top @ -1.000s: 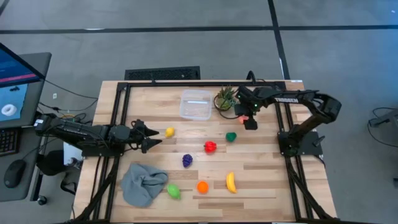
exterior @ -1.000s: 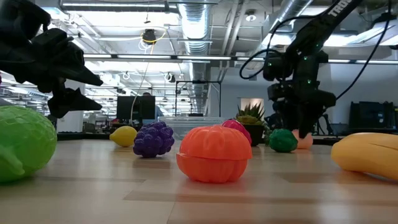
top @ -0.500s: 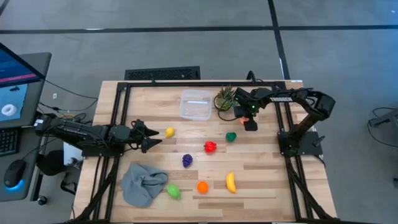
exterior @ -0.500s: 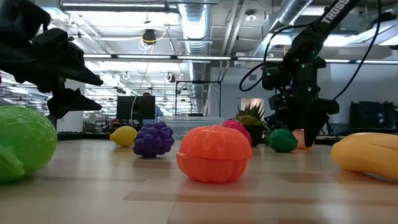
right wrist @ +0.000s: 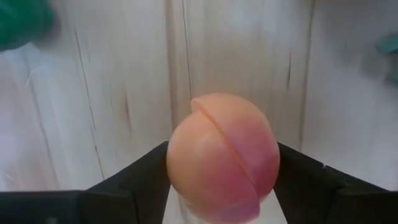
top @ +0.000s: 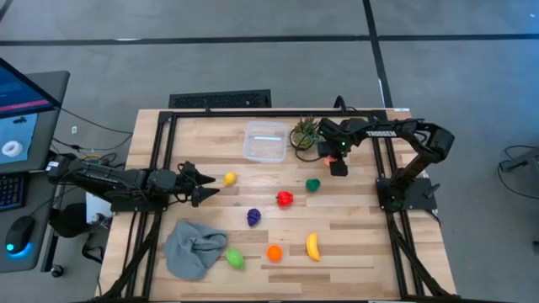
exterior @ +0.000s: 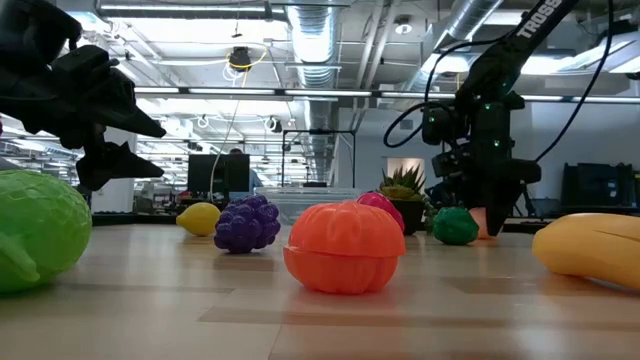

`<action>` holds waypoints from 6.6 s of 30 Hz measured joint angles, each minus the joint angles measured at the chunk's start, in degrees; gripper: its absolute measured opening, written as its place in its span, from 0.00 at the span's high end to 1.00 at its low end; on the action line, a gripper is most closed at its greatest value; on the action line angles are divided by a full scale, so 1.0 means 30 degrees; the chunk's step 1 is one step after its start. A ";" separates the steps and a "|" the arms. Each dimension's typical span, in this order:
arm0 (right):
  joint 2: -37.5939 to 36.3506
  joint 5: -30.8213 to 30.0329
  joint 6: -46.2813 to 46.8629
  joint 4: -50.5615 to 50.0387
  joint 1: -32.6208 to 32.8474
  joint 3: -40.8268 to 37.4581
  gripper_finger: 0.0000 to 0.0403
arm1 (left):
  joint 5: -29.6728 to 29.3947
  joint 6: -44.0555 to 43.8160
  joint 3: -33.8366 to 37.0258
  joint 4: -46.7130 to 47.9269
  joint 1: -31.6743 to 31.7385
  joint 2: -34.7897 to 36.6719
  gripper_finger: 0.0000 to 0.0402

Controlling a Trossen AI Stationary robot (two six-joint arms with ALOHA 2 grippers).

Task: Pick and placing Produce into tupperware
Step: Put the pink peach into the transparent container

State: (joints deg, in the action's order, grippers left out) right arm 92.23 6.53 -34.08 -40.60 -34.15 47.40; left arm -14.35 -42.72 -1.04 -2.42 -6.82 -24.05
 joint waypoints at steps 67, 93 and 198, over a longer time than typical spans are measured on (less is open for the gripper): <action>-0.8043 0.5883 1.1887 0.5059 0.5040 -0.0007 0.35 | 0.0025 -0.0058 -0.0007 0.0036 -0.0003 0.0000 0.20; -0.7380 -0.3595 1.5071 1.1976 0.8641 -0.0007 0.35 | 0.0809 0.0496 -0.0015 0.0146 -0.0003 -0.0007 0.20; 0.7781 -0.4612 1.5515 0.6112 0.5581 1.2662 0.35 | 0.0605 0.0801 -0.0007 0.0138 -0.0002 -0.0240 0.20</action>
State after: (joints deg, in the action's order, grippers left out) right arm 115.57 -7.31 12.46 -22.26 -17.41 85.38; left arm -12.53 -40.32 -1.06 -2.00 -6.83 -24.77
